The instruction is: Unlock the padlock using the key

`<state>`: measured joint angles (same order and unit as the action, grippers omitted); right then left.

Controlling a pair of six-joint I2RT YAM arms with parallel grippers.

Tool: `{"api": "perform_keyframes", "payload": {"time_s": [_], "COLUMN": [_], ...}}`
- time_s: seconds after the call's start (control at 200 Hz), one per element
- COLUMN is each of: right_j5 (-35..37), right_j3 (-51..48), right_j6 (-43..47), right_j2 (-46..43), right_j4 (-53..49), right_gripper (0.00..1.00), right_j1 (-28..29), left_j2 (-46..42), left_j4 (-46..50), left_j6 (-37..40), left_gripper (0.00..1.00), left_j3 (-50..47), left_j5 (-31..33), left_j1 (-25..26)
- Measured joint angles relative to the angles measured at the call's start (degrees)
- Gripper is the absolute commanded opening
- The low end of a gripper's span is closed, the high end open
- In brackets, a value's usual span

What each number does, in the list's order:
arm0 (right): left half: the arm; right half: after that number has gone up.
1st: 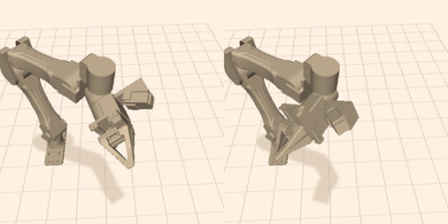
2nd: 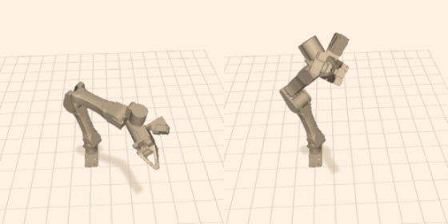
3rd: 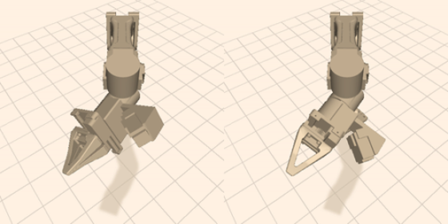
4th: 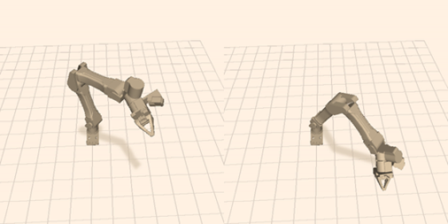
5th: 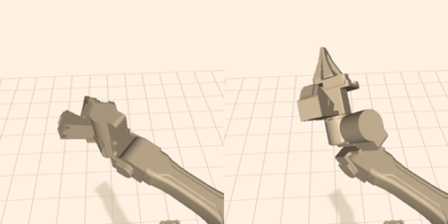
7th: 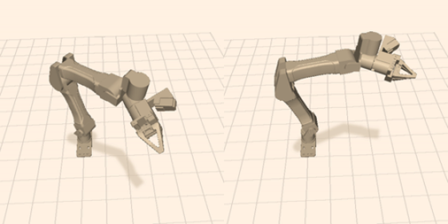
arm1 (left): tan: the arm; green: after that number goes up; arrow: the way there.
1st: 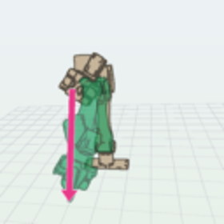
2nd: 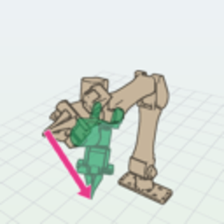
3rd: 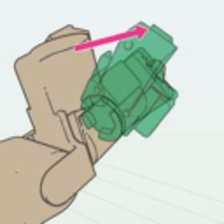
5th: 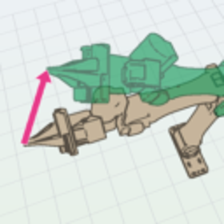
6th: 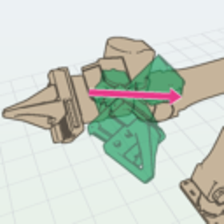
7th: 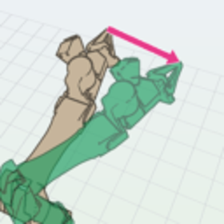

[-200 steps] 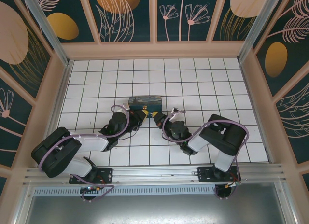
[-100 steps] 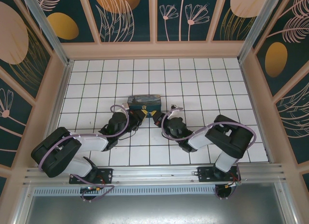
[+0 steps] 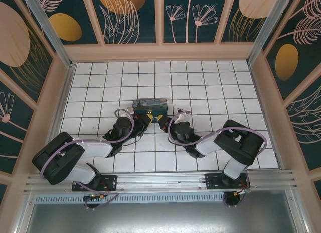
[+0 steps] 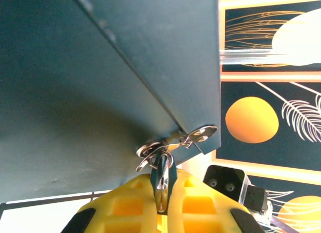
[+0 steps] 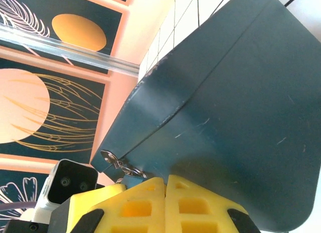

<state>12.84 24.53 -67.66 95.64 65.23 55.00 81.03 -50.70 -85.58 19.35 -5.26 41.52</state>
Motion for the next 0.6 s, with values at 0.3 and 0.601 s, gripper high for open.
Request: {"api": "perform_keyframes", "payload": {"time_s": [0.3,0.601], "right_j5": [-4.0,-7.3], "right_j3": [0.9,2.0], "right_j6": [-10.3,-15.7], "right_j2": [0.0,0.7], "right_j4": [-2.2,-4.0], "right_gripper": [0.0,0.0], "right_j1": [-1.6,-2.5], "left_j2": [0.0,0.0], "left_j4": [0.1,0.1], "left_j6": [0.0,-0.1], "left_gripper": [0.0,0.0], "left_j3": [-0.2,-0.6], "left_j5": [0.2,0.8], "left_j1": [-0.3,-0.3]}}
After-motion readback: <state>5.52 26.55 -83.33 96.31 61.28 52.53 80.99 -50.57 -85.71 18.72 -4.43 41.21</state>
